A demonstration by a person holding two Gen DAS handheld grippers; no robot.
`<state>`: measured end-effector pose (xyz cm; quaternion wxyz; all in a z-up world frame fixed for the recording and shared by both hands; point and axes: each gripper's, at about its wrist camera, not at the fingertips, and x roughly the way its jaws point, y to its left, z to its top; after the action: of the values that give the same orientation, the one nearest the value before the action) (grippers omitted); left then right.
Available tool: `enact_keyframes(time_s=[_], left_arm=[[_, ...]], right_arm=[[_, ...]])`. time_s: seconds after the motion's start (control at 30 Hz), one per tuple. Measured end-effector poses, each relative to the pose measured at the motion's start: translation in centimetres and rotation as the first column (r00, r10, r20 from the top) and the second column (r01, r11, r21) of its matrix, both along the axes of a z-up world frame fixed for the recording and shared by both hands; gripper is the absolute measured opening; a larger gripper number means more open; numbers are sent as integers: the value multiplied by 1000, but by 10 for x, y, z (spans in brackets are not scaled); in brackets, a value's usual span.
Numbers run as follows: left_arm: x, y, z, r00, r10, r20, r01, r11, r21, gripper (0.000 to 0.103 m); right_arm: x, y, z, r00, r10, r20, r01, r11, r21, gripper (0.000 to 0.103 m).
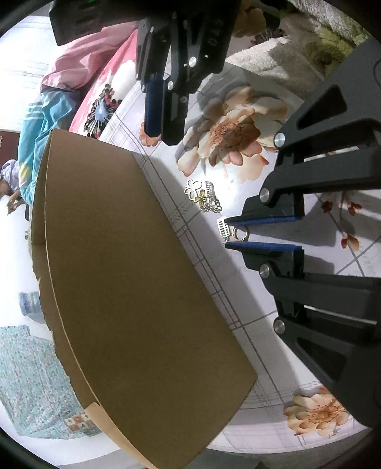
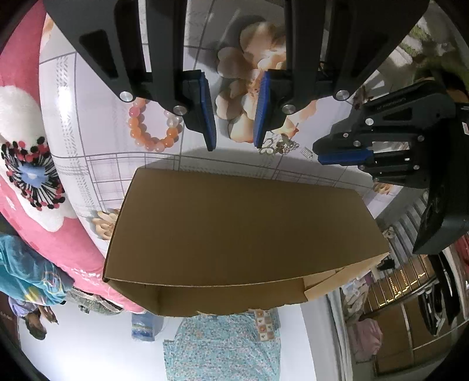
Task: Organize jewelry
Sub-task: 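Close the left gripper on the small gold ring while the right gripper grasps the silver chain charm, then carry the gold ring and silver chain into the box with both grippers and release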
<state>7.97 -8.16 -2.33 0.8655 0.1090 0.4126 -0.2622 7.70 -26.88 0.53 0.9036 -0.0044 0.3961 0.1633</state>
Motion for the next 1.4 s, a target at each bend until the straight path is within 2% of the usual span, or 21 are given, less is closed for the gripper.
enact_keyframes(time_s=[0.17, 0.43, 0.6, 0.87, 1.03, 1.2, 1.4], left_arm=[[-5, 12, -1, 1000, 26, 1, -26, 1000, -13, 10], [-8, 25, -2, 999, 48, 19, -48, 998, -28, 10], [-9, 27, -3, 999, 45, 26, -44, 998, -45, 10], [-10, 30, -3, 999, 39, 34, -37, 998, -55, 10], [-10, 30, -3, 999, 39, 34, -36, 998, -59, 10], [-10, 30, -2, 999, 39, 37, -36, 998, -59, 10], [-11, 29, -2, 998, 34, 49, -32, 998, -53, 10]], right_arm=[[-1, 8, 2, 1000, 24, -2, -24, 1000, -13, 26], [7, 34, -6, 990, 138, -44, -139, 990, -25, 26], [15, 47, -13, 983, 175, -59, -180, 980, -87, 24], [20, 65, -18, 966, 251, -59, -258, 946, -199, 13], [16, 69, -17, 961, 273, -56, -278, 932, -232, 6], [10, 72, -17, 960, 276, -45, -278, 926, -257, 4], [7, 66, -10, 964, 264, -37, -266, 940, -216, 2]])
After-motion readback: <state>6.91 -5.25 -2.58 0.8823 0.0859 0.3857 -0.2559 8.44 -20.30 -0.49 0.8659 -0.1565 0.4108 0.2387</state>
